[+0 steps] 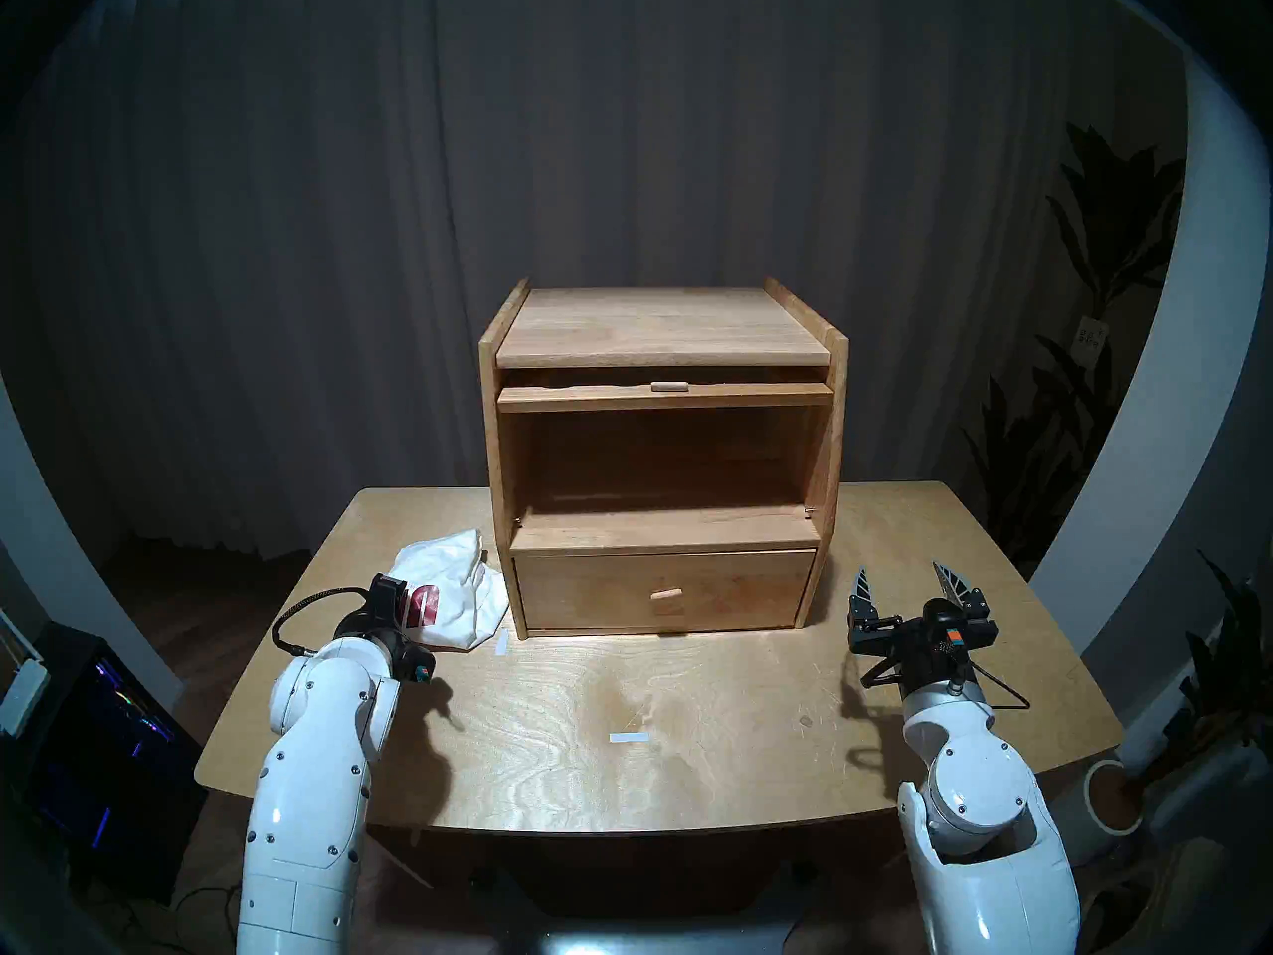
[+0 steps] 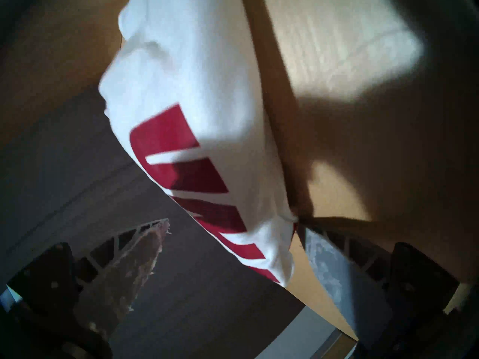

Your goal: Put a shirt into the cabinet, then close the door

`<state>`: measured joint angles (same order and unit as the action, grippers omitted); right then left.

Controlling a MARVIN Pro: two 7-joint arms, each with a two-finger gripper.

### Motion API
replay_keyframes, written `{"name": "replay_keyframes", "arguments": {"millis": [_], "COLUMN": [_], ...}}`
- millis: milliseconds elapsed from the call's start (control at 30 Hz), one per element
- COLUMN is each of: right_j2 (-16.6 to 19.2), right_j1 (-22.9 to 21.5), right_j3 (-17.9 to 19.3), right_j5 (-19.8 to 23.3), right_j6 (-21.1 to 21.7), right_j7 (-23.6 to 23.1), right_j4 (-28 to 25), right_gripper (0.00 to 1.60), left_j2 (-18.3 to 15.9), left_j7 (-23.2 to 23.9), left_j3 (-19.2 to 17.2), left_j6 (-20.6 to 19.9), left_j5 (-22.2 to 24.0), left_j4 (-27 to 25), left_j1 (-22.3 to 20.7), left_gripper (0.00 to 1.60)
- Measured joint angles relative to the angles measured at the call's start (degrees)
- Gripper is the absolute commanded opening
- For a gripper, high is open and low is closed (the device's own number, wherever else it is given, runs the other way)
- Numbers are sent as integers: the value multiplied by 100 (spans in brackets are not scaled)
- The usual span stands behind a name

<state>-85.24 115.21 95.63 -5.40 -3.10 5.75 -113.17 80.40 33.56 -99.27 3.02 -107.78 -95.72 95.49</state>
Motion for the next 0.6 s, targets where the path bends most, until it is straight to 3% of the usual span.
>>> {"name": "replay_keyframes", "arguments": {"millis": [233,433,600], "right_j2": [0,1,1], "right_j1": [7,6,4], "right_j3": [0,0,0], "right_j5": [0,0,0], "right_j6": [1,1,1], "right_j7": [0,0,0], "right_j4": [-19,-19,-15], "right_gripper": [160,160,160], "left_j2": [-11,14,-48], "left_j7": [422,740,898], "left_j3": [55,88,-93], "left_j6": [2,474,875], "left_j5": [-103,-77,9], "left_j4": [-15,-540,-963], "left_j1": [-148,214,564], "left_gripper": [160,160,160]}}
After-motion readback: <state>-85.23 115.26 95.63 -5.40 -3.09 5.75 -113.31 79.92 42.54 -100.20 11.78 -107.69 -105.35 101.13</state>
